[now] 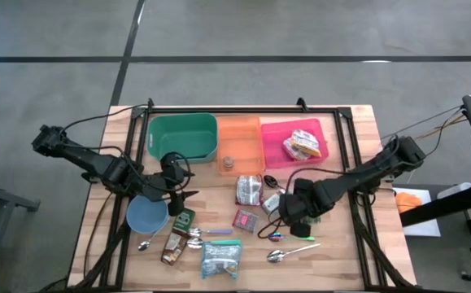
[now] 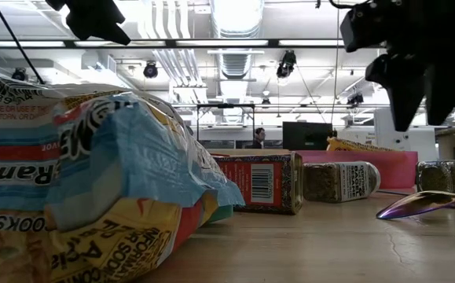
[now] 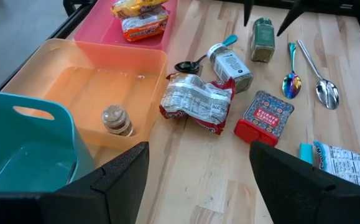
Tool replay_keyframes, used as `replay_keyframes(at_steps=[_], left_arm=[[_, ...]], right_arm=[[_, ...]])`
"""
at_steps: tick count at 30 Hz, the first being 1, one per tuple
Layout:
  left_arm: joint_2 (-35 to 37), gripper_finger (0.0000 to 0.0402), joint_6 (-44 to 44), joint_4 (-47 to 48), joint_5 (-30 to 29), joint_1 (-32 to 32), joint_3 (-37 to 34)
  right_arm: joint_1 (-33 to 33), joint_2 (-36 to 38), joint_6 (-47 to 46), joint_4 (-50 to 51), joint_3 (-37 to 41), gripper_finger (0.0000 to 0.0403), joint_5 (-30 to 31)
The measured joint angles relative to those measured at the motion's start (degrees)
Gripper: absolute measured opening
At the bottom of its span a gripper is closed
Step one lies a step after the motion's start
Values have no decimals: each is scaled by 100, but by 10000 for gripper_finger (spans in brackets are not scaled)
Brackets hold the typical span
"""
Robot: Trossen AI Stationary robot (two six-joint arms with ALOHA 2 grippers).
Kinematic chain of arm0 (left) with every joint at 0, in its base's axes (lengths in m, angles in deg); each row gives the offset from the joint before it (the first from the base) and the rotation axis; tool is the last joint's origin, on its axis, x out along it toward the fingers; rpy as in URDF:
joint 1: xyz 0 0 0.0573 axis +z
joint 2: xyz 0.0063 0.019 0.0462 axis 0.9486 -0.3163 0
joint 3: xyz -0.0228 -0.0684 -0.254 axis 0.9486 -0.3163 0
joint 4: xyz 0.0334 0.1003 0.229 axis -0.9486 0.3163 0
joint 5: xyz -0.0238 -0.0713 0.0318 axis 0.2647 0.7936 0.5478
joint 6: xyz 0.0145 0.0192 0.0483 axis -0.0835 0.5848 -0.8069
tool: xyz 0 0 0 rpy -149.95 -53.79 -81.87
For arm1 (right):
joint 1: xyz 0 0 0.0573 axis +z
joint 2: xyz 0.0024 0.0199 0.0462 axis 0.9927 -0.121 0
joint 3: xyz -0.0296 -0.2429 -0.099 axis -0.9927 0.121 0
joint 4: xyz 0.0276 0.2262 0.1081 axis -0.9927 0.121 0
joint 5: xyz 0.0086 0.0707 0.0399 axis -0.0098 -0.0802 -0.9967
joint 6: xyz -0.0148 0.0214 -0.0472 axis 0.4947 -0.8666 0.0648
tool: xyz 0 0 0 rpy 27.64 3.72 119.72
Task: Pick & Place Food Item
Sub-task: Put the blue spoon into the green bin
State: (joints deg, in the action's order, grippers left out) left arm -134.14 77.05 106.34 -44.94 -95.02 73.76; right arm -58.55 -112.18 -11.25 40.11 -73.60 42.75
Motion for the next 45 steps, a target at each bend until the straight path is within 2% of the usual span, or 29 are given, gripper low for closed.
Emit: replay_keyframes(at_steps=[5,12,28,45], left_arm=[[0,279,2,-2,73,0,-16],[0,279,4,-2,76,0,-16],[0,279,50,-9,82,2,-16],[0,279,50,-7,113,2,-16]], right_arm=[[108,-90,-274,-99,0,306,-23],[420,-428,-276,-967,-30,306,-76],[976,-1670,-313,-1178,-604,306,-60],[976,-1661,-335,-1215,-397,306,1]])
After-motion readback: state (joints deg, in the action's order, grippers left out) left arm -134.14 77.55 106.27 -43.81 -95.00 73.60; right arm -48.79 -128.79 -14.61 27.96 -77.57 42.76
